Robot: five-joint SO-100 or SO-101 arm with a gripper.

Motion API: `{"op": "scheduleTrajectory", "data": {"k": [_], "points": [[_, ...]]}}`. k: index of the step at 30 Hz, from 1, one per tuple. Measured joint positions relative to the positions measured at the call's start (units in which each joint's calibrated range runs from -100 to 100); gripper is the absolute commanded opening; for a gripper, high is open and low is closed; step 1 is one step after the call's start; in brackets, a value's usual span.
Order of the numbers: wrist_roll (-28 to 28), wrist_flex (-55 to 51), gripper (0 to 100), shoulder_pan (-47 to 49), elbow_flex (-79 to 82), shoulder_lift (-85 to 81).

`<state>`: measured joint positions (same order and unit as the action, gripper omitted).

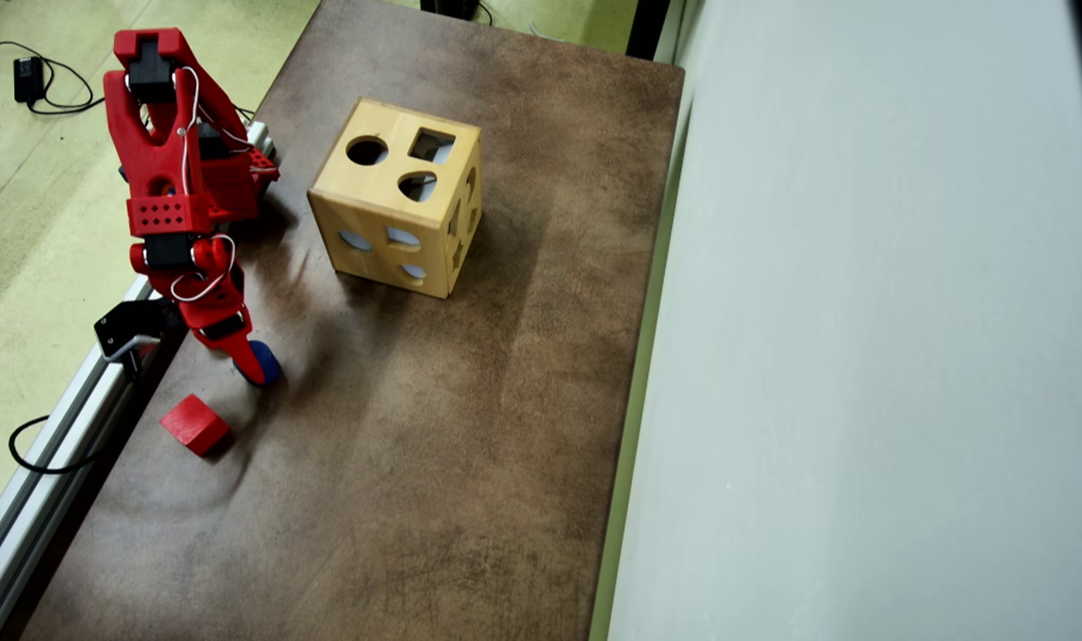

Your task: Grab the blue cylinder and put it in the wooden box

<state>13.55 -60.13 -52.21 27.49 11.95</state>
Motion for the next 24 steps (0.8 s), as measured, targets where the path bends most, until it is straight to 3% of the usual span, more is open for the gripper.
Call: {"op": "scheduleTrajectory", "data": {"k": [24], "points": [[0.0,-0.1,40,1.8,-9.6,10.8]]}}
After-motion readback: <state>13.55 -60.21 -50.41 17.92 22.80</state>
